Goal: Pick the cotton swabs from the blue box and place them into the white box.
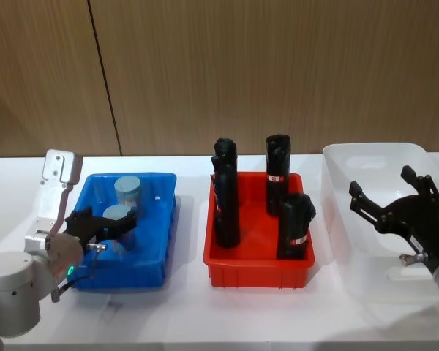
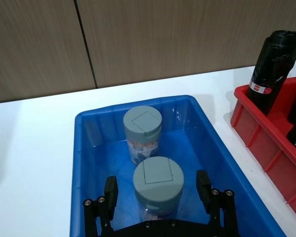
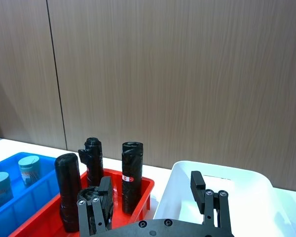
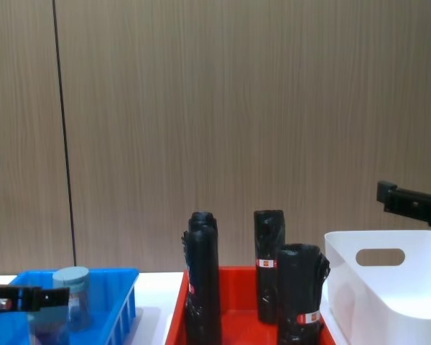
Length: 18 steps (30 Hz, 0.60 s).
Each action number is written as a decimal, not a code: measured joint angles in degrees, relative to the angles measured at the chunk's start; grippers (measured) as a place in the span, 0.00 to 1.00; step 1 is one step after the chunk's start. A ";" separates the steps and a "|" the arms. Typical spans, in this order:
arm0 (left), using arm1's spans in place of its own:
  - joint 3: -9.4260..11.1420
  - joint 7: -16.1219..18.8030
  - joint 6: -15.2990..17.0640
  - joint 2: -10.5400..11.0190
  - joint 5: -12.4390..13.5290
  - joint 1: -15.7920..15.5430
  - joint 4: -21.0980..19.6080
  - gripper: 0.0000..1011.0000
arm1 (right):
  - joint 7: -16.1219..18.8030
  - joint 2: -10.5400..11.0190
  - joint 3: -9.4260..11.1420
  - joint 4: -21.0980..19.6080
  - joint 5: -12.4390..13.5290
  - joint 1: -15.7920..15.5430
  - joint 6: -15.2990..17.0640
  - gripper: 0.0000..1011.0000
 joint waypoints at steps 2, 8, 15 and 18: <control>0.08 -1.10 -0.09 -0.37 -0.02 -0.69 1.11 0.99 | 0.00 0.00 0.00 0.00 0.00 0.00 0.00 0.99; 0.38 -3.62 -0.17 -1.30 0.09 -2.49 3.95 0.99 | 0.00 0.00 0.00 0.00 0.00 0.00 0.00 0.99; 0.76 -5.11 0.29 -2.29 0.85 -4.22 6.37 0.99 | 0.00 0.00 0.00 0.00 0.00 0.00 0.00 0.99; 0.88 -5.16 0.73 -2.61 1.29 -4.80 7.04 0.99 | 0.00 0.00 0.00 0.00 0.00 0.00 0.00 0.99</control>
